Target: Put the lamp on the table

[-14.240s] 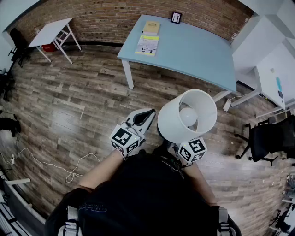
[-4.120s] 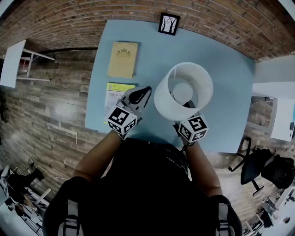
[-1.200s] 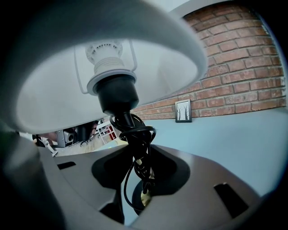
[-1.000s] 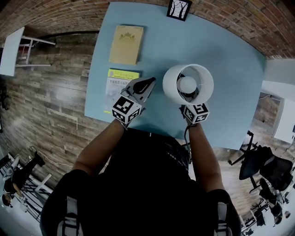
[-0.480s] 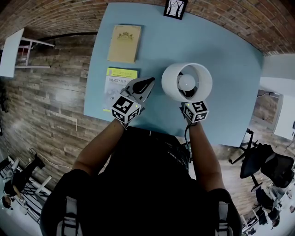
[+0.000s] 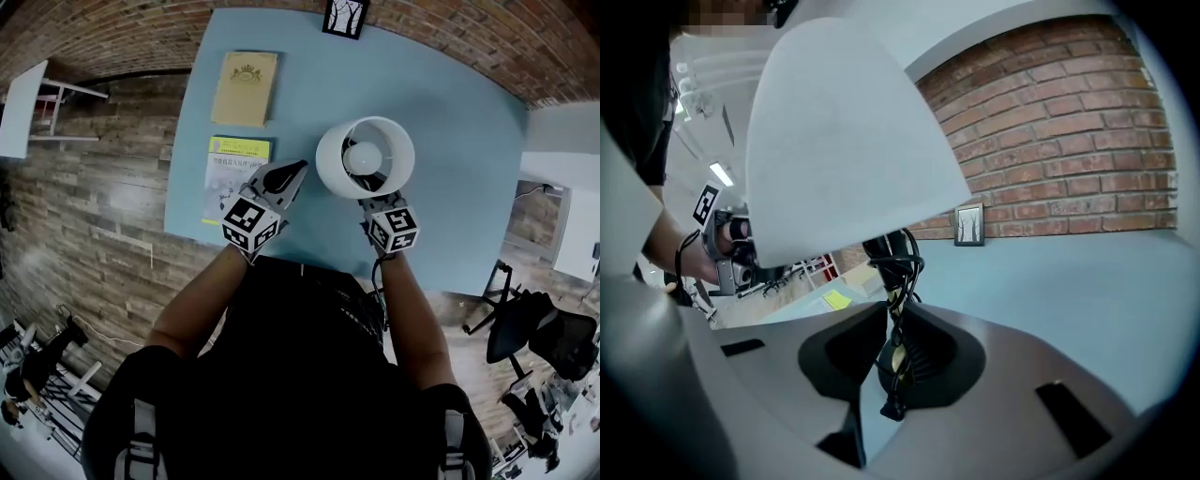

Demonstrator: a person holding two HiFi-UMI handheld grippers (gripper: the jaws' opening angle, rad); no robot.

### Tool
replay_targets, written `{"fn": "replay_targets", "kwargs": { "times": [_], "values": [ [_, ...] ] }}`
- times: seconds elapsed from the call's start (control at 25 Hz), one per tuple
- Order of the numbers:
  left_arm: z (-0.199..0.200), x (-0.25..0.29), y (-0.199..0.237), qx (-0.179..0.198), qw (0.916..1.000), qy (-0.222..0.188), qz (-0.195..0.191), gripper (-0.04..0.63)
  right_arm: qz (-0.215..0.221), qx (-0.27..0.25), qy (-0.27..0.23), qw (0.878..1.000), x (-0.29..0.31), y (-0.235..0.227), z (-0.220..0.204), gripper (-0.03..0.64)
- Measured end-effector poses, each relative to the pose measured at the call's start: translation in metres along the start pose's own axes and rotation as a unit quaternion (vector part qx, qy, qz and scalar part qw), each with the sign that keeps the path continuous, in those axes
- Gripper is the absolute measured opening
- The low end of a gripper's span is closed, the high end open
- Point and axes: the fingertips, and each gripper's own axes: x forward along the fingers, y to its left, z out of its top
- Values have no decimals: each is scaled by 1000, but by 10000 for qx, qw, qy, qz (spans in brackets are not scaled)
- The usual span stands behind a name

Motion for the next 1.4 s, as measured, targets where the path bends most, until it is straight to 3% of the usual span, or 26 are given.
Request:
{"fn": "replay_targets", "kwargs": {
  "times": [0.32,0.96,1.4],
  "values": [
    [-1,-3,-18,-125,9995,-128,246,9,234,-133,28,9996,-21,11,-7,28],
    [-7,-15,-61,-174,9974,-347,605,9,424,-459,-155,9979,-66,4,3,18],
    [5,-57,-62,-46,9982,-437,401,9,-9,-489,-323,9983,-85,26,14,18]
  ]
}}
